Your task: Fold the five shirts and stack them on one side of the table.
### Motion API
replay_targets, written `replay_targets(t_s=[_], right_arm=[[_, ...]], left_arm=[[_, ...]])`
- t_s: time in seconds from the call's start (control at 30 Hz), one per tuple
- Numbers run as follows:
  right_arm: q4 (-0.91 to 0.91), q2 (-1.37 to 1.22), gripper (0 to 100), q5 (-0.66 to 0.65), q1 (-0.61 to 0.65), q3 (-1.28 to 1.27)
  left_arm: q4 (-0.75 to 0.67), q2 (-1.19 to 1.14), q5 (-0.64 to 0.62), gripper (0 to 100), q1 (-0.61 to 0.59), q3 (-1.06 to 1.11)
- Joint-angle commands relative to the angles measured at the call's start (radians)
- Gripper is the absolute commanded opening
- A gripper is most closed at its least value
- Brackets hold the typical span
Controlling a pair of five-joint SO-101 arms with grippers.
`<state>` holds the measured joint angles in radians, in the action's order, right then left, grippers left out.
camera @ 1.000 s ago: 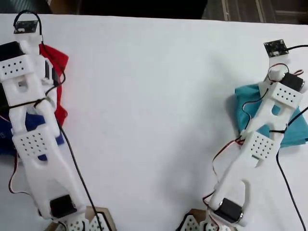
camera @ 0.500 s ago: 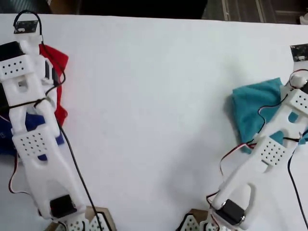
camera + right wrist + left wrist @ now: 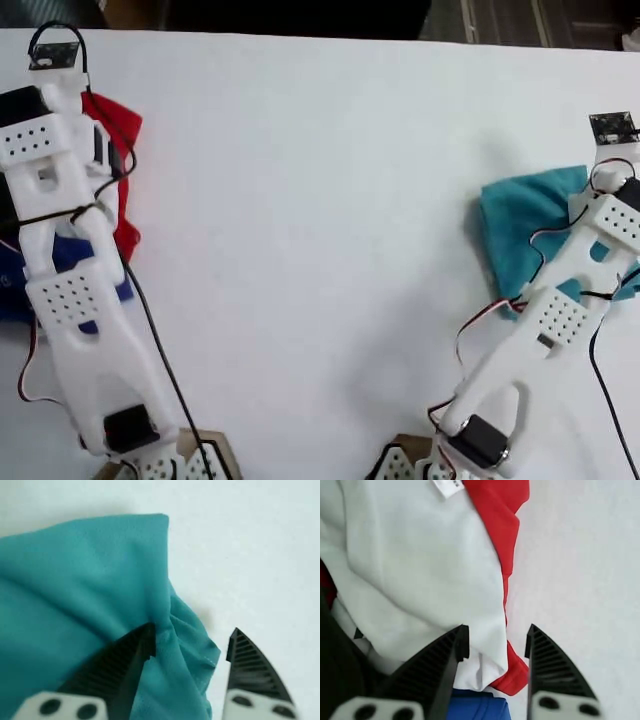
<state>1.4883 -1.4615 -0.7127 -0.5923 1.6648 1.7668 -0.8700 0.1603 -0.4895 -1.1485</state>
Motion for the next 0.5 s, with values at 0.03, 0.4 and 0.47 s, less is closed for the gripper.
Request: replay_targets(t_s=[0.03,0.4,0.47], right_arm=[[0.016,-0.018,12.4,-0.095,0.010,0.003],[-0.156,-0.016,2.0,-0.112,-0.136,0.003],[-0.157,-0.015,2.0,-0.072,-0.162,0.003]], left_arm=[[0.012,0.012,0.006,21,0.011,-0.027],[0.012,0.012,0.006,21,0.011,-0.027],[0.012,0.012,0.006,21,0.011,-0.028]])
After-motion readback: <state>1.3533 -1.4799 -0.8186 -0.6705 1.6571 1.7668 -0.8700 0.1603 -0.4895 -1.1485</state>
